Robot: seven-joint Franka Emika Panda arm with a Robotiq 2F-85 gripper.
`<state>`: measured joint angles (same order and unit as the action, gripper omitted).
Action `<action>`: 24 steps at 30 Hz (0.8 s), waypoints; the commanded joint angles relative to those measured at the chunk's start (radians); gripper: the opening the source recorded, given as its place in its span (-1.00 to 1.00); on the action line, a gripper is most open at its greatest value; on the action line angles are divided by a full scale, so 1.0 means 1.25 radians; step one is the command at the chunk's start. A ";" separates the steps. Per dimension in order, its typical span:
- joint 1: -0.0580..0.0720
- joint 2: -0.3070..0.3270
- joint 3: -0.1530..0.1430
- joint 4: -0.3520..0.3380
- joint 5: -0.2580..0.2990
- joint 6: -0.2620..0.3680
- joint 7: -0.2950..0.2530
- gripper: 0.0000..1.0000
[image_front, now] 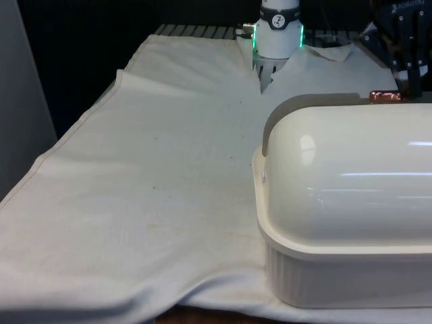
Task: Open the lid, then close it.
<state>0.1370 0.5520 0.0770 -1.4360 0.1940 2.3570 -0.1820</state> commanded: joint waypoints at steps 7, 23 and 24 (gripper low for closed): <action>0.000 -0.015 0.013 -0.038 0.008 -0.006 0.014 -1.00; 0.001 -0.037 0.035 -0.097 0.018 -0.020 0.039 -1.00; 0.001 -0.039 0.036 -0.102 0.019 -0.022 0.039 -1.00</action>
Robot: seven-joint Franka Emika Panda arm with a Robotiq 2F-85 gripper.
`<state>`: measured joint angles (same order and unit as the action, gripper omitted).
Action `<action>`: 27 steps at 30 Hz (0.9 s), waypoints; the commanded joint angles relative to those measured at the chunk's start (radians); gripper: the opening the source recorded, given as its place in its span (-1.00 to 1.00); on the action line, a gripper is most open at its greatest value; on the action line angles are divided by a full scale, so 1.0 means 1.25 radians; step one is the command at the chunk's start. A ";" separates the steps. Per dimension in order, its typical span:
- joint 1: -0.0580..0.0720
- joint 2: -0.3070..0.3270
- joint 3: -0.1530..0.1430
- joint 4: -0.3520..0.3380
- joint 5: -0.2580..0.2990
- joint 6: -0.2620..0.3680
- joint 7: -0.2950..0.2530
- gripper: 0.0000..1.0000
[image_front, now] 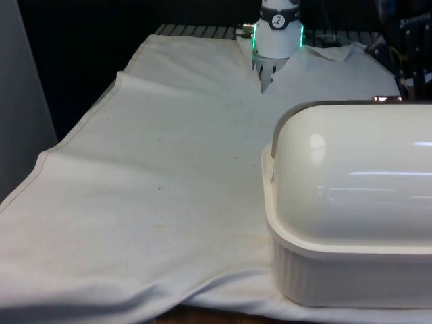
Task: Open the lid, then close it.
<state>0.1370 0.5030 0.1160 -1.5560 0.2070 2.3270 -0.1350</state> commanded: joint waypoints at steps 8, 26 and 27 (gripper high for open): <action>-0.001 -0.016 0.018 -0.042 0.018 -0.005 0.010 -1.00; -0.008 -0.075 0.030 -0.173 0.066 -0.007 -0.006 -1.00; -0.009 -0.081 0.029 -0.182 0.068 -0.008 -0.010 -1.00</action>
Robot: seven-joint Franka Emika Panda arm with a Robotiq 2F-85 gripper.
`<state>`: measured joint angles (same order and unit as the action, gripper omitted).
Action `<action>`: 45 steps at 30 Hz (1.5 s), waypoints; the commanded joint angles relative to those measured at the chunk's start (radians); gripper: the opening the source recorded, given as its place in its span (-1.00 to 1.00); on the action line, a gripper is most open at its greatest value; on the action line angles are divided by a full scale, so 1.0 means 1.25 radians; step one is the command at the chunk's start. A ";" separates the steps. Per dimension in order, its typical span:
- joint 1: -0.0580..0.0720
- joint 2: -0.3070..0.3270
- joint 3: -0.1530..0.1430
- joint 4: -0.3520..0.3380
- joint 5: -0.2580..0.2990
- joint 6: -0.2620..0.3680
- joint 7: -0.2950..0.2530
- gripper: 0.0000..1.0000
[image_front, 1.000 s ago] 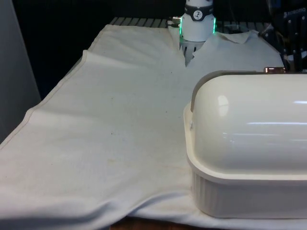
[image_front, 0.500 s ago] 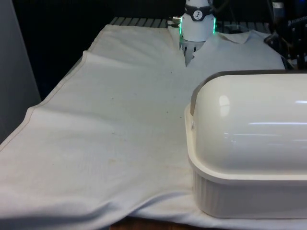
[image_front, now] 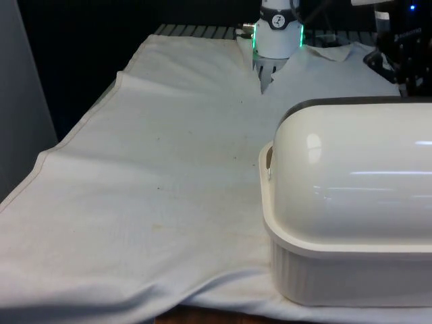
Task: Open the lid, then close it.
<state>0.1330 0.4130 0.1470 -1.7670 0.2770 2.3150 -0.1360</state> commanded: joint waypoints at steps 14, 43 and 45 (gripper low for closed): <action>-0.018 -0.054 -0.024 -0.110 0.013 0.002 -0.045 -1.00; -0.018 -0.070 -0.116 -0.199 -0.003 0.026 -0.120 -1.00; -0.018 -0.078 -0.125 -0.210 -0.013 0.040 -0.118 -1.00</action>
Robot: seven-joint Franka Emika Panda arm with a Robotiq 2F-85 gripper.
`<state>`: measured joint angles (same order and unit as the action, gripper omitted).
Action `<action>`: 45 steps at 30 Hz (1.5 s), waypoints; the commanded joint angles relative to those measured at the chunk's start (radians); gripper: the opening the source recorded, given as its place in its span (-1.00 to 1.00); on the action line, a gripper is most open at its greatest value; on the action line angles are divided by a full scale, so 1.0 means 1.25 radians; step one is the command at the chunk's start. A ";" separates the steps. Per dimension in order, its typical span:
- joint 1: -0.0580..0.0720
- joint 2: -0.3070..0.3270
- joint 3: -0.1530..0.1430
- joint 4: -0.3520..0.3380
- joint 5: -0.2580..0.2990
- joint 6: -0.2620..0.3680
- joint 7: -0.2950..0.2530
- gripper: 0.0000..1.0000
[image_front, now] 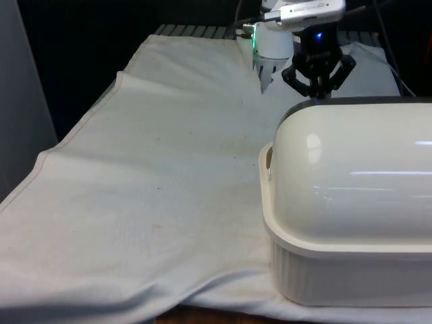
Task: Open the lid, then close it.
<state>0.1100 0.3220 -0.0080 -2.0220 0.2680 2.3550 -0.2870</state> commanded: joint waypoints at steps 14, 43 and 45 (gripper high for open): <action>0.003 -0.018 -0.039 -0.013 -0.047 0.016 0.015 -1.00; 0.002 -0.039 -0.088 -0.005 -0.148 0.019 0.095 -1.00; 0.002 -0.040 -0.090 -0.004 -0.152 0.019 0.098 -1.00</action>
<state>0.1100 0.2750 -0.1140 -2.0250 0.0930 2.3740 -0.1770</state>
